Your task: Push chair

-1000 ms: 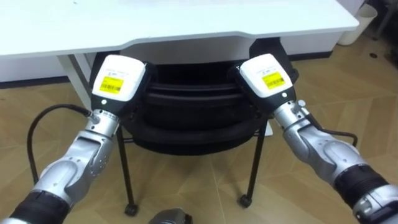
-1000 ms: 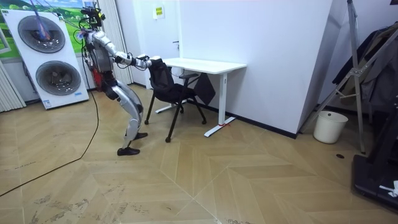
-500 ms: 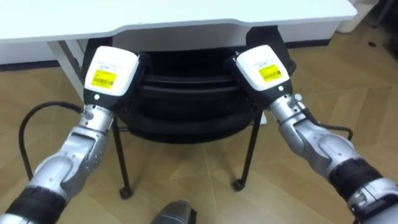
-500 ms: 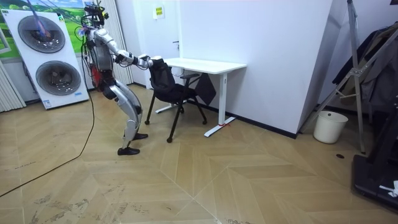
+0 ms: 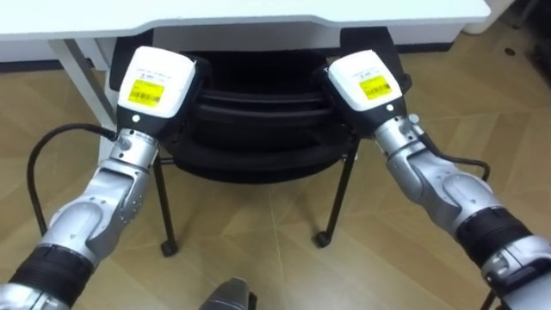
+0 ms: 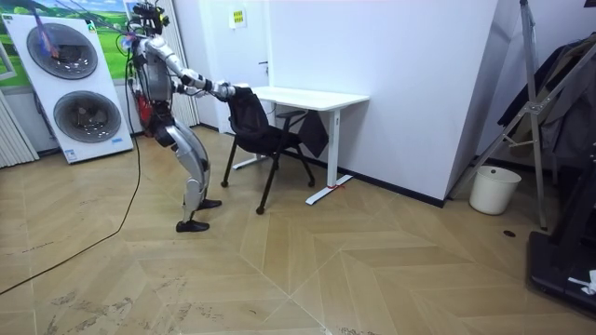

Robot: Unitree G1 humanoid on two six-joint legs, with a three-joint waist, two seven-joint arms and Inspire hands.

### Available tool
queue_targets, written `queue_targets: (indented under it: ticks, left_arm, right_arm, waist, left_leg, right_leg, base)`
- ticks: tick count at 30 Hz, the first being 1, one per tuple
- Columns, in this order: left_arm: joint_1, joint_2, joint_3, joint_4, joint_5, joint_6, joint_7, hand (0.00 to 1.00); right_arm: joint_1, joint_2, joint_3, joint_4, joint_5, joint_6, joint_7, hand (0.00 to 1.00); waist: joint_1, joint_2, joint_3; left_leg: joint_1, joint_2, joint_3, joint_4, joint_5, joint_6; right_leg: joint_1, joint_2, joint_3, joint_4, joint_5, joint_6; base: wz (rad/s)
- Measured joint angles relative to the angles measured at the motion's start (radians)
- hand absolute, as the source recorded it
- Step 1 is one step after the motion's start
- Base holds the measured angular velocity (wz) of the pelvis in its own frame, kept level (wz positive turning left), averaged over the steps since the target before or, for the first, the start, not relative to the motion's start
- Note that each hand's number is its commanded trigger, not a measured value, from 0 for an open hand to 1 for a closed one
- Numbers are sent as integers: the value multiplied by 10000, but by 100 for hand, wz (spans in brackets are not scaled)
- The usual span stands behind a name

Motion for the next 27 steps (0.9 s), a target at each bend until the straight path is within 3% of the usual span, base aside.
queue_targets:
  ticks: [3,6,9,11,14,17,18,19,20,21,22,23,24,25,27]
  left_arm:
    - [7,-473,291,10,-272,17,-258,0]
    - [-20,-594,290,-3,-1172,7,-521,0]
    - [-216,-497,344,-2,-2127,40,-1028,0]
    - [-468,-459,341,-3,-2099,212,-1469,0]
    - [-1035,-240,341,-135,-1804,353,-2156,0]
    - [-1115,296,346,-542,-1695,389,-2695,0]
    - [-1116,698,338,-1119,-1656,342,-3002,0]
    - [-1118,1174,331,-1511,-1545,304,-3256,0]
    - [-1117,1438,331,-1523,-1493,316,-3378,0]
    - [-1162,1804,331,-1524,-1537,349,-3617,0]
    - [-1347,1987,332,-1527,-1548,373,-3831,0]
    - [-1480,2132,331,-1548,-1549,351,-4006,0]
    - [-1681,2480,330,-1550,-1613,222,-4407,0]
    - [-1742,2634,330,-1551,-1673,109,-4504,0]
    - [-2141,3042,428,-1740,-1947,-307,-4505,0]
  right_arm:
    - [-91,-6,-275,-202,252,234,693,0]
    - [-391,-23,-277,-203,250,326,1078,0]
    - [-729,-125,-276,-312,222,295,1303,0]
    - [-914,-244,-283,-339,204,348,1335,0]
    - [-1197,-1151,-282,-1107,-238,37,1870,0]
    - [-1274,-1470,-281,-1453,-637,-279,2139,0]
    - [-1274,-1957,-280,-2172,-746,-613,2360,0]
    - [-1389,-2687,-285,-3160,-698,-826,2338,0]
    - [-1675,-2918,-325,-3409,-605,-874,2146,0]
    - [-2594,-3036,-752,-3172,-185,-840,1550,0]
    - [-3507,-3118,-1337,-2896,379,-407,974,0]
    - [-3828,-3218,-1683,-2944,592,-154,725,0]
    - [-4359,-3450,-2380,-3081,811,131,138,0]
    - [-4523,-3576,-2671,-3143,868,224,-180,0]
    - [-4599,-4303,-3468,-3418,892,451,-1215,0]
  waist:
    - [-180,-42,6]
    - [-277,-81,-11]
    - [-472,-159,-57]
    - [-492,-170,-65]
    - [-494,-166,-70]
    - [-555,-162,-68]
    - [-635,-156,-63]
    - [-729,-139,-60]
    - [-804,-110,-43]
    - [-885,-30,-33]
    - [-857,88,-42]
    - [-785,117,-49]
    - [-686,178,-34]
    - [-668,199,-33]
    - [-379,378,-68]
  left_leg:
    - [386,65,-70,-529,239,44]
    - [728,66,-84,-830,322,10]
    - [1075,97,-121,-1278,445,-72]
    - [1246,151,-123,-1651,653,-110]
    - [1271,322,-144,-2242,997,-179]
    - [1421,454,-267,-2515,1109,-218]
    - [1421,429,-437,-2532,1110,-220]
    - [1450,403,-550,-2552,1110,-222]
    - [1492,402,-574,-2565,1110,-222]
    - [1533,416,-581,-2601,1112,-228]
    - [1541,413,-605,-2640,1130,-231]
    - [1546,408,-608,-2680,1144,-228]
    - [1566,381,-636,-2708,1145,-222]
    - [1583,349,-677,-2711,1138,-211]
    - [1792,217,-759,-2734,1083,-130]
  right_leg:
    - [501,171,-174,-664,292,-121]
    - [844,283,-175,-1007,369,-142]
    - [1156,362,-182,-1491,527,-200]
    - [1308,482,-195,-1959,770,-253]
    - [1457,803,-323,-2751,1235,-376]
    - [2034,1134,-555,-3814,1666,-423]
    - [2230,1172,-742,-4117,1753,-419]
    - [2411,1201,-807,-4361,1820,-403]
    - [2507,1229,-827,-4474,1852,-385]
    - [2588,1259,-827,-4612,1936,-382]
    - [2669,1296,-844,-4794,2036,-364]
    - [2692,1308,-846,-4877,2078,-352]
    - [2796,1330,-875,-5056,2150,-324]
    - [2868,1329,-913,-5143,2166,-303]
    - [3127,1290,-948,-5326,2193,-240]
  base:
    - [8]
    - [2]
    - [-2]
    - [-2]
    - [3]
    - [20]
    - [39]
    - [36]
    - [15]
    - [4]
    - [0]
    - [5]
    - [7]
    - [20]
    - [25]
